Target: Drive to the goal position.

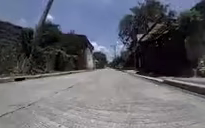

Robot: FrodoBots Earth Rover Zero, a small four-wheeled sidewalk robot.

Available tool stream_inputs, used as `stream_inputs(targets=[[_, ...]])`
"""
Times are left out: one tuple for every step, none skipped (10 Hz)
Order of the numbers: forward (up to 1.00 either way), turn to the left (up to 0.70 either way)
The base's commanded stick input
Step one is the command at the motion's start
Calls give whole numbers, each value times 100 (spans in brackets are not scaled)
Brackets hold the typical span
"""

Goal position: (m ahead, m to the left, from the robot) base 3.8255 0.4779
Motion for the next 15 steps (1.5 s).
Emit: stream_inputs(targets=[[100,-25],[100,-25],[100,-25],[100,-25],[100,-22],[100,-14],[100,-6],[100,1],[100,9],[100,15],[100,15],[100,15],[100,15],[100,15],[100,12]])
